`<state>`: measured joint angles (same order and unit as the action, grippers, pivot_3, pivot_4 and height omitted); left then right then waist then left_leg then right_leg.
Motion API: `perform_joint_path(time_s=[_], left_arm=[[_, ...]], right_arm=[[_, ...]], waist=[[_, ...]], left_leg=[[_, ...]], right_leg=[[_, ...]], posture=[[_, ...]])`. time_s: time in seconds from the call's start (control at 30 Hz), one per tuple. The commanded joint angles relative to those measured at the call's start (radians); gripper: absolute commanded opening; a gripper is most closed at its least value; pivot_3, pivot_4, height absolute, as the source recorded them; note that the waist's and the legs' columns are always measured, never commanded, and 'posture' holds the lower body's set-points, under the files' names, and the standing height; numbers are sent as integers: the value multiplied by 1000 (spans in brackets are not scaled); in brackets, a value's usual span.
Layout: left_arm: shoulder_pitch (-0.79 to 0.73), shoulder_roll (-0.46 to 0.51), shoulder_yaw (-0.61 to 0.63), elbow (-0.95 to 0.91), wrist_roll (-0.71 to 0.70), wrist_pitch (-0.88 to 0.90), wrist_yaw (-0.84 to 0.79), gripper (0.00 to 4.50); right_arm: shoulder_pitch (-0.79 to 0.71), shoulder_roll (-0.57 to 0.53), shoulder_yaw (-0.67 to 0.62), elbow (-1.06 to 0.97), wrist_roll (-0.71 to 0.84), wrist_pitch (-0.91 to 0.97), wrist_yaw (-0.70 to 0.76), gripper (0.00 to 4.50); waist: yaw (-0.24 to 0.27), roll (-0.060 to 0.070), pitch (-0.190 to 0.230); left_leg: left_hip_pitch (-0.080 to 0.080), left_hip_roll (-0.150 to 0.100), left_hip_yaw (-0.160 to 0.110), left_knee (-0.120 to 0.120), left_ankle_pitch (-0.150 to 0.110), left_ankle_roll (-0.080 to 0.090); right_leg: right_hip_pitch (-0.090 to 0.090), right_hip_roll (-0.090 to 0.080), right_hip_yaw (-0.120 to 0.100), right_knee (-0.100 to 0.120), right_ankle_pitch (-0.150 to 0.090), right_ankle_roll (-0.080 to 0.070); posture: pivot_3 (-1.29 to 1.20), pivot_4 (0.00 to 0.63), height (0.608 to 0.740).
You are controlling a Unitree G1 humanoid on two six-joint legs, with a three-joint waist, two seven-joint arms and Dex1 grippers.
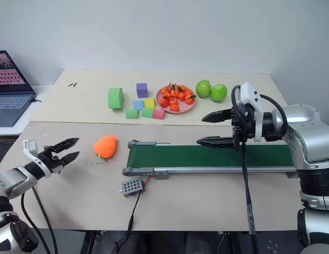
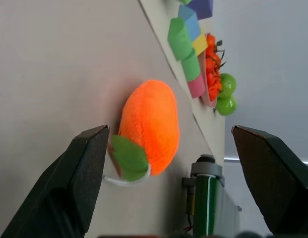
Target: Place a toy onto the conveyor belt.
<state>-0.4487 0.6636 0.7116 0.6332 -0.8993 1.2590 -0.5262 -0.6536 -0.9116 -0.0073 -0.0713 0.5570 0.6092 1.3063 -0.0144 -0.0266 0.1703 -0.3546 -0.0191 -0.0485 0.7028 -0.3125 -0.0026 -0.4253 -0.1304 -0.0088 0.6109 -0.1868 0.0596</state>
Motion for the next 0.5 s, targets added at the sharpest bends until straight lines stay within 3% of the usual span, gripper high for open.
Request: perform_joint_path(time_s=[0.03,0.5], left_arm=[[-33,-4,-26,82,33,-48,-36,4222],[-217,-58,-141,346,164,-211,-139,4222]], right_arm=[[0,-24,-35,-36,5,0,-6,4500],[87,-79,-111,-141,50,58,-55,4500]], waist=[[0,0,0],[1,0,0]], left_leg=[[0,0,0,0,0,0],[0,0,0,0,0,0]], right_leg=[[0,0,0,0,0,0],[0,0,0,0,0,0]], posture=[[0,150,738],[0,150,738]])
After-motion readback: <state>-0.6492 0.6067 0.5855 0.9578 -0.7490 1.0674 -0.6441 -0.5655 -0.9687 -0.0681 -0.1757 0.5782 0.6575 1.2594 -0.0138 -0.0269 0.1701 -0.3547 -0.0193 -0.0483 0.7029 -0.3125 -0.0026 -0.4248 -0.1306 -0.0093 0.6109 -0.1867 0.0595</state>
